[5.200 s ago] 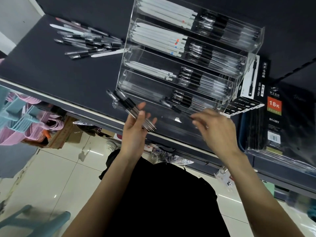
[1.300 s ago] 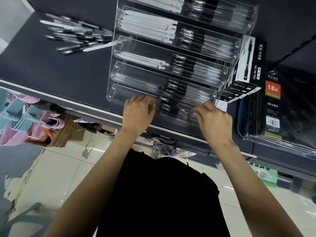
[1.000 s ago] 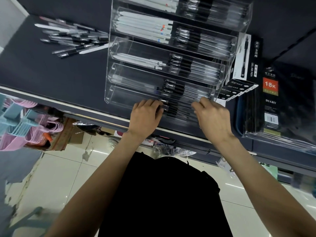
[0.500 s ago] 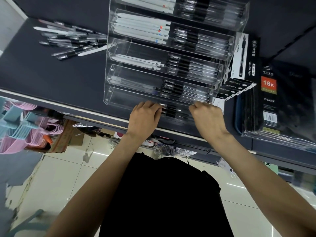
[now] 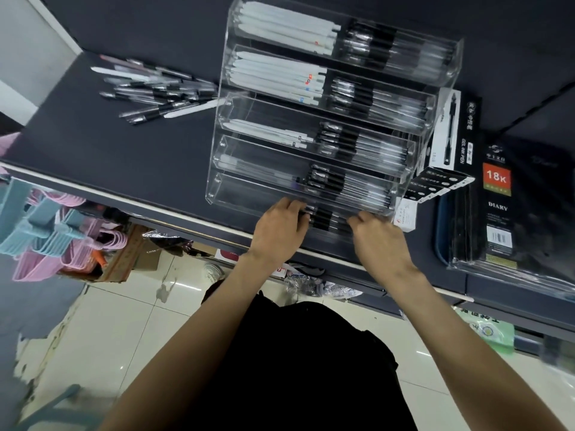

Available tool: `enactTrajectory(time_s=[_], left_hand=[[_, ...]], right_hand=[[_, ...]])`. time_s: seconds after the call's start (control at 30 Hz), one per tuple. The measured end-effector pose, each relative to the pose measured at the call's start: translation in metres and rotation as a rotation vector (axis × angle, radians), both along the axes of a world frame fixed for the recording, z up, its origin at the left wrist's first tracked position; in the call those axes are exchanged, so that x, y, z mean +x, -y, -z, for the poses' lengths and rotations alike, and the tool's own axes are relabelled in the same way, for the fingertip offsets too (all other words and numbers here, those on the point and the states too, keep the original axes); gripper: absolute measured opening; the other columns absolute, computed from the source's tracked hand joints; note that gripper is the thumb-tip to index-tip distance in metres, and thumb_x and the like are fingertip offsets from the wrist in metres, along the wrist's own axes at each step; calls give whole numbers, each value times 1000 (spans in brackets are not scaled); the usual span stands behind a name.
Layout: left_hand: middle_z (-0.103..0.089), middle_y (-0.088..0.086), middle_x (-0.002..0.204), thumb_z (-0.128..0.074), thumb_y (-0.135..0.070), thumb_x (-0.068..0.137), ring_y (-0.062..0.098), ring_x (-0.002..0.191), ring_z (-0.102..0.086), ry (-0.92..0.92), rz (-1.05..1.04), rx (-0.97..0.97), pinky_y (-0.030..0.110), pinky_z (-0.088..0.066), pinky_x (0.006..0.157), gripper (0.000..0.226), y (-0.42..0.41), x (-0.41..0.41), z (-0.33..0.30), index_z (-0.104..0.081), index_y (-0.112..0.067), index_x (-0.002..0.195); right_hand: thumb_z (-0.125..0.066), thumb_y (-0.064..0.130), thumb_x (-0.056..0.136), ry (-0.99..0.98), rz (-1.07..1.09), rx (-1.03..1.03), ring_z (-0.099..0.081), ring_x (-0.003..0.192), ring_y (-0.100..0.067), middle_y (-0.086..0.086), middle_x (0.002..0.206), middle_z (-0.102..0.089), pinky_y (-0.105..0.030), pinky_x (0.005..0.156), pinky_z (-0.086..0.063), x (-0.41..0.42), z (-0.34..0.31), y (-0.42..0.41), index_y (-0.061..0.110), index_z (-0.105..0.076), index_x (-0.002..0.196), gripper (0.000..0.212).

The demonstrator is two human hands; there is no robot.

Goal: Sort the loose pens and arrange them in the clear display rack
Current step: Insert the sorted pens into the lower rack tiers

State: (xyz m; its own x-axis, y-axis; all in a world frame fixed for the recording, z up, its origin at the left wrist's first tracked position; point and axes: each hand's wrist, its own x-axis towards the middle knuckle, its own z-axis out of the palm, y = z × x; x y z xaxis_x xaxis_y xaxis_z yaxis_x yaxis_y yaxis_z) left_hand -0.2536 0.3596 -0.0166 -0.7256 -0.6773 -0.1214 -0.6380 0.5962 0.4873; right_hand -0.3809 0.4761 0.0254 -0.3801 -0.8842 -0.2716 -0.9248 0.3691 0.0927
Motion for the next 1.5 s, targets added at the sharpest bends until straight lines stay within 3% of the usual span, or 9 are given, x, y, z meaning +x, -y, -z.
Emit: enactTrajectory(time_s=[0.13, 0.23, 0.33, 0.47, 0.63, 0.8, 1.07, 1.3, 1.5], left_hand=[[-60, 6, 115, -44, -29, 99, 23, 104, -58, -3, 37, -64, 31, -48, 82, 31, 14, 12, -13, -59, -12, 119], [-66, -2, 89, -44, -35, 94, 19, 83, -64, -179, 94, -213, 25, -49, 63, 30, 42, 43, -38, -67, -17, 93], [-64, -3, 76, -48, -35, 93, 14, 73, -57, -379, 154, -239, 20, -39, 63, 31, 86, 89, -61, -66, -13, 82], [-61, -3, 79, -53, -26, 93, 14, 75, -56, -565, -92, -258, 25, -43, 70, 26, 165, 150, -70, -64, -5, 82], [-65, 2, 102, -62, -23, 87, 18, 98, -58, -379, -262, -144, 28, -45, 84, 21, 281, 170, -36, -62, -11, 104], [-52, 5, 128, -62, -24, 90, 25, 123, -44, -63, 10, -92, 30, -36, 97, 38, 346, 143, -11, -54, -13, 126], [-43, 7, 136, -58, -28, 93, 25, 128, -42, 160, 275, -167, 36, -47, 93, 50, 375, 141, 6, -39, -11, 136], [-47, 7, 132, -52, -38, 95, 25, 125, -38, 237, 404, -366, 34, -33, 103, 44, 388, 140, 11, -48, -13, 131], [-53, 7, 125, -56, -28, 95, 25, 119, -49, 211, 452, -221, 35, -40, 95, 33, 392, 138, 5, -52, -15, 125]], right_hand=[[-57, 0, 87, 168, 66, -340, -68, 71, -27, -8, 99, -67, -35, 61, -57, 11, -17, 10, 10, -67, 109, 26], [-59, 8, 91, 453, 32, -607, -59, 67, -1, 2, 102, -68, -17, 69, -52, 33, -42, 38, 14, -69, 109, 21], [-60, 8, 90, 797, 51, -650, -62, 78, 1, 7, 100, -69, -9, 76, -47, 61, -58, 85, 17, -70, 107, 21], [-60, 9, 90, 906, -35, -610, -61, 86, 0, 10, 98, -67, -7, 78, -46, 108, -59, 166, 19, -71, 105, 21], [-54, 7, 90, 492, -36, -530, -59, 99, -20, 0, 114, -62, -35, 84, -51, 138, -19, 288, 19, -65, 115, 30], [-51, -5, 83, 148, 122, -239, -38, 124, -33, -12, 134, -44, -40, 102, -38, 127, 22, 360, 12, -43, 136, 56], [-49, -6, 84, 61, 251, -96, -45, 118, -31, -9, 128, -44, -39, 84, -51, 133, 42, 362, 11, -41, 129, 48], [-54, 3, 89, -37, 191, 2, -48, 116, -27, -9, 122, -50, -35, 85, -49, 139, 42, 361, 8, -50, 122, 33], [-58, 10, 89, -70, 179, 0, -51, 114, -26, -10, 120, -56, -34, 95, -43, 141, 45, 356, 7, -47, 120, 33]])
